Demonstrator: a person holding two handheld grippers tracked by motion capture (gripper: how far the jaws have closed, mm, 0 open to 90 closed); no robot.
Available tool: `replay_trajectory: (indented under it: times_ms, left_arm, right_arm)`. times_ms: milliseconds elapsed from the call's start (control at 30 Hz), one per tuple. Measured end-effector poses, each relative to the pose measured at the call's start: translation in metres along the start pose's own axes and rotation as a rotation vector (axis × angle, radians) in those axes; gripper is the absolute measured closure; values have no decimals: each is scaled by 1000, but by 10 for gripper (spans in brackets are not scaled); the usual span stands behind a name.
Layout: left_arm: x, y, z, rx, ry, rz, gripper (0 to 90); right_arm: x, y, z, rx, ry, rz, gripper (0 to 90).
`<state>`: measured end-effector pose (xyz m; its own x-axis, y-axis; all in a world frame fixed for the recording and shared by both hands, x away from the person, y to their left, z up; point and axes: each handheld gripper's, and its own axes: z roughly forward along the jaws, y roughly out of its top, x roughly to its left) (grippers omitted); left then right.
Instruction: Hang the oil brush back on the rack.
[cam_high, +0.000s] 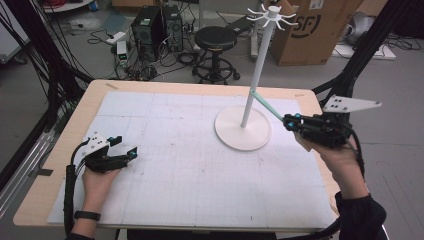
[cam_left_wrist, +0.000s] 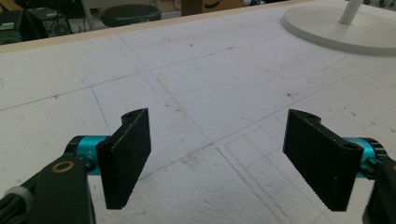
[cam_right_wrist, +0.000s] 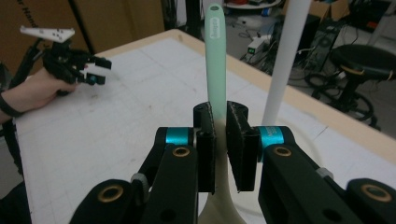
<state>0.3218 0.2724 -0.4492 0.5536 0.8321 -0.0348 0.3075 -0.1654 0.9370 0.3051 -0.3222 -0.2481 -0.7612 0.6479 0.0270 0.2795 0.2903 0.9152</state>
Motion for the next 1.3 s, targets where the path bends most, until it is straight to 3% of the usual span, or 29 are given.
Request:
replay_trajectory:
  times_ms: [333, 767, 1300]
  left_arm:
    - [0, 0, 0, -2, -1, 0, 242]
    - [0, 0, 0, -1, 1, 2, 243]
    - [-1, 0, 0, 1, 0, 8, 245]
  right_arm:
    - [-10, 44, -31, -29, -27, -22, 828]
    - [-12, 79, -64, -59, -50, -32, 828]
    - [-12, 110, -75, -58, -100, -52, 828]
